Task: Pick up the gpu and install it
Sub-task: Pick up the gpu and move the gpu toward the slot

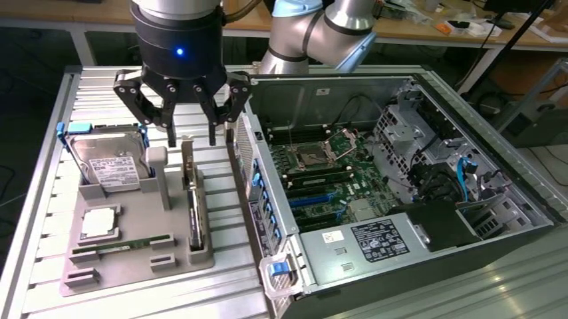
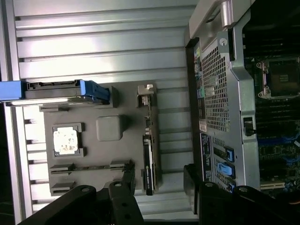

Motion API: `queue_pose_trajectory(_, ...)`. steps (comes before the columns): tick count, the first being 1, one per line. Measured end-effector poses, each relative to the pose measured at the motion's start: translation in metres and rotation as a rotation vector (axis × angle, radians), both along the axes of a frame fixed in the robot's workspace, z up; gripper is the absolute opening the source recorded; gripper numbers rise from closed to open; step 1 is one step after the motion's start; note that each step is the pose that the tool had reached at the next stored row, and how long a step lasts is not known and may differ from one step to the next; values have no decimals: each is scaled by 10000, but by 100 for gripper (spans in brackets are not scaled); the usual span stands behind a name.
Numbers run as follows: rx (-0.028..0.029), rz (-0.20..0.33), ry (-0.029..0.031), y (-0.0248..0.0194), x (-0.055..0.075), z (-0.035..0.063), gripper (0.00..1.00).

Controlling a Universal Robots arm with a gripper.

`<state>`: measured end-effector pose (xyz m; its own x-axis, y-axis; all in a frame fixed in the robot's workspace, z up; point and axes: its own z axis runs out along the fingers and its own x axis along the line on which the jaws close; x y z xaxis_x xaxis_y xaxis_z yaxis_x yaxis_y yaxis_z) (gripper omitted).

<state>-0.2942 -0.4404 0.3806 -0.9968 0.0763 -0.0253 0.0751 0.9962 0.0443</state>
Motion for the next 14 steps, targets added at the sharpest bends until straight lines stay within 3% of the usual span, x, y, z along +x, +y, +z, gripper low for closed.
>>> queue_pose_trajectory(14, -40, 0, 1, -102, 0, -106, 54)
